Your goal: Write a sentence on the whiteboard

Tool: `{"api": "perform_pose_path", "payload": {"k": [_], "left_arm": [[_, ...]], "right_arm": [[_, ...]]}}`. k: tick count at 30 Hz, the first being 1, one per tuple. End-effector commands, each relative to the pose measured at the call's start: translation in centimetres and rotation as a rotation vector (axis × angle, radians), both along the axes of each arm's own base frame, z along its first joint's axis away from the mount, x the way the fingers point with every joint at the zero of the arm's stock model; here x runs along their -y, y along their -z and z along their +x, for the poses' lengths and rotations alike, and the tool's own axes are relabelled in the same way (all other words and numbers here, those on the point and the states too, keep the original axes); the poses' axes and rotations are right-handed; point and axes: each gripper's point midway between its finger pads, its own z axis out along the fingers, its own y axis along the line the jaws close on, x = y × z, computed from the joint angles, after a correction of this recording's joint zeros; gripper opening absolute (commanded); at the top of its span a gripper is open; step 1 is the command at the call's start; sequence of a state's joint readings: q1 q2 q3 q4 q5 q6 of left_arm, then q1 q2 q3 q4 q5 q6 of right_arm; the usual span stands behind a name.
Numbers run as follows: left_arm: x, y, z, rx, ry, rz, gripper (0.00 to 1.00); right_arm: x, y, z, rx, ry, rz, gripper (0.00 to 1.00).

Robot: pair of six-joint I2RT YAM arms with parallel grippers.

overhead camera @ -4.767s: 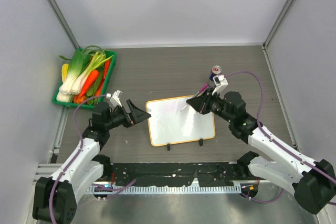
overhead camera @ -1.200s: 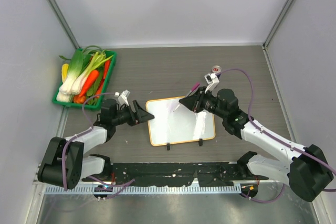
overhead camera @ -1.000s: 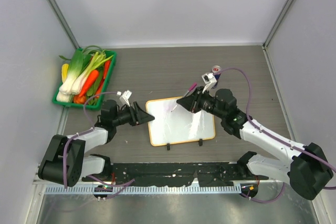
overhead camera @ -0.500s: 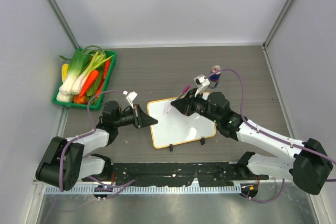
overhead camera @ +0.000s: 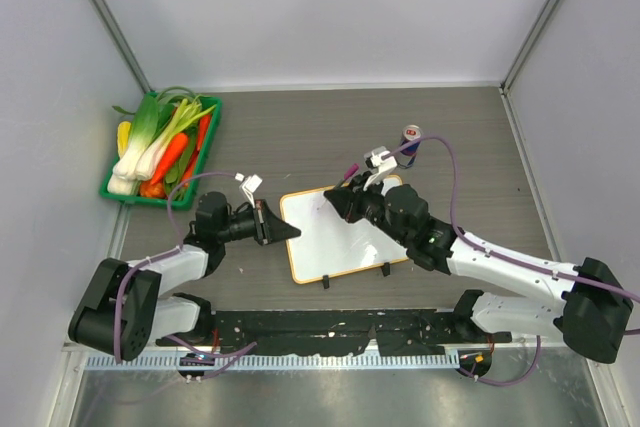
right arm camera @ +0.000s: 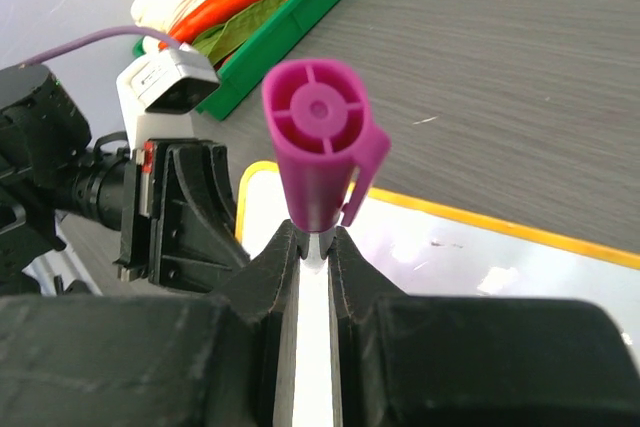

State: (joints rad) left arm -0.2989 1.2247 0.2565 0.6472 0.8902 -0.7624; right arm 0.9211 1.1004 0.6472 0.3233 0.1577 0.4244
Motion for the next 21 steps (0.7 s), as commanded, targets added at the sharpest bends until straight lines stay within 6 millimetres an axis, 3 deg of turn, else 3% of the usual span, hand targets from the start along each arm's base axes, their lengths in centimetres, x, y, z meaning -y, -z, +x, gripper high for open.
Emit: {"api": "perform_pose_path", "payload": {"k": [1,4,13,21], "left_arm": [[-0.6,1.7,0.9,-0.007,-0.051,0.065,0.0],[-0.7,1.8,1.1,-0.002,-0.055,0.069,0.0],[-0.7,1.8,1.1,-0.001,-0.056,0.073,0.0],[-0.7,1.8,1.3,0.004,-0.055,0.073,0.0]], "right_arm": [[0.2,-3.4,2.0,0.09,0.092,0.063,0.01],[-0.4,-3.9,2.4,0.093,0.094,0.073,0.01],[-1.2,-3.0,3.3,0.084,0.108,0.06,0.01],[-0.8,-0.5,3.7,0.05,0.142,0.021,0.01]]}}
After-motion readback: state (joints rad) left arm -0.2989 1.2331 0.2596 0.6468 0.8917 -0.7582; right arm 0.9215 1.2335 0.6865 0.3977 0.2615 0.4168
